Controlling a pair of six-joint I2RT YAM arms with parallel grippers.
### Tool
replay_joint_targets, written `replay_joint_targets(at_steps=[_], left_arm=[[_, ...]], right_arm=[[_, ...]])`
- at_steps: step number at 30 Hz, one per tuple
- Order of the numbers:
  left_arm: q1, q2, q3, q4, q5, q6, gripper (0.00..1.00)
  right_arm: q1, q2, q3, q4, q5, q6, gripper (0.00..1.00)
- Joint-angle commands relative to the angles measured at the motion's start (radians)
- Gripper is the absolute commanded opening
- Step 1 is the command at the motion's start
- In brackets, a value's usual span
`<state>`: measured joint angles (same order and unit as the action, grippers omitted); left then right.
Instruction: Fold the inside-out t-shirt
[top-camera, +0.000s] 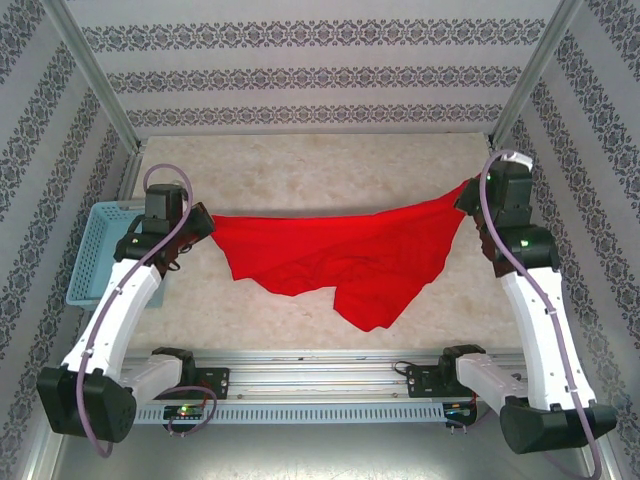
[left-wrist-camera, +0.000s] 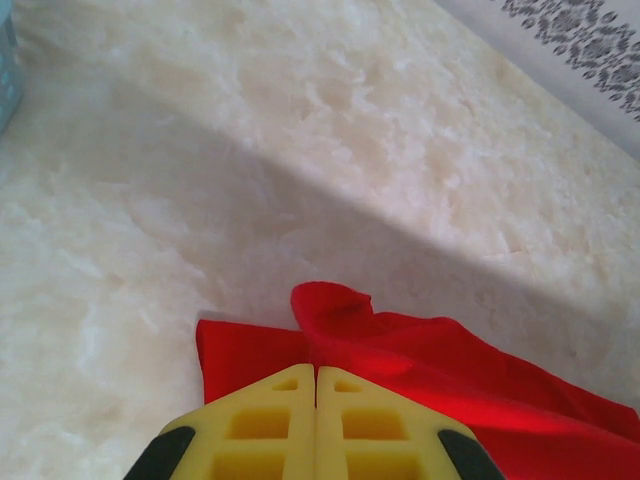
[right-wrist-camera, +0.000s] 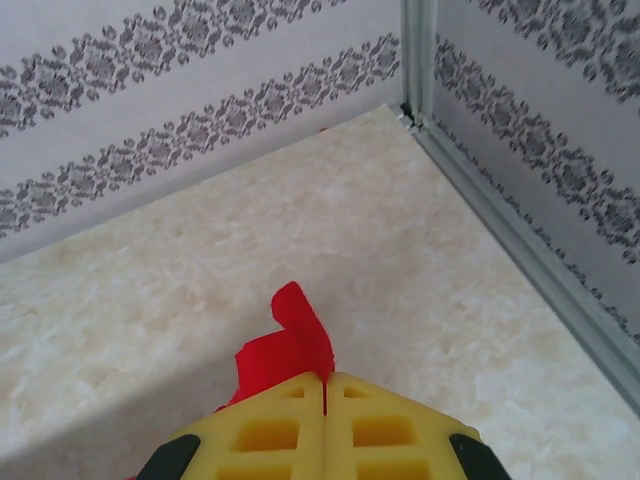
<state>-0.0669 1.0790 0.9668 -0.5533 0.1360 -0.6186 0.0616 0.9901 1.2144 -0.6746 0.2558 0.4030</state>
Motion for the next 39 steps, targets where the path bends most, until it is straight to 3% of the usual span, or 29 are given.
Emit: replay_joint_targets(at_steps=[1,12,18,26,33,39], left_arm=[[0.019,0.032,0.034,-0.012,0.045,-0.024,0.00],[0.020,-0.047,0.430,-0.057,0.022,0.040,0.00],[0.020,-0.177,0.529,0.054,0.081,0.060,0.00],[0.019,-0.304,0.587,0.128,0.060,0.095,0.00],[0.021,-0.178,0.651,0.009,0.027,0.127,0.00],[0.019,0.028,0.686,-0.128,0.011,0.159,0.00]], right_arm=[[-0.013,-0.018,-0.032,0.070,-0.071,0.002,0.00],[-0.013,-0.043,0.390,0.058,-0.099,-0.055,0.00],[-0.013,-0.065,0.660,0.078,-0.106,-0.115,0.00],[-0.013,-0.013,1.007,0.060,-0.093,-0.169,0.00],[-0.009,0.192,1.270,0.010,-0.041,-0.262,0.00],[-0.009,0.352,1.265,-0.021,0.002,-0.317,0.00]])
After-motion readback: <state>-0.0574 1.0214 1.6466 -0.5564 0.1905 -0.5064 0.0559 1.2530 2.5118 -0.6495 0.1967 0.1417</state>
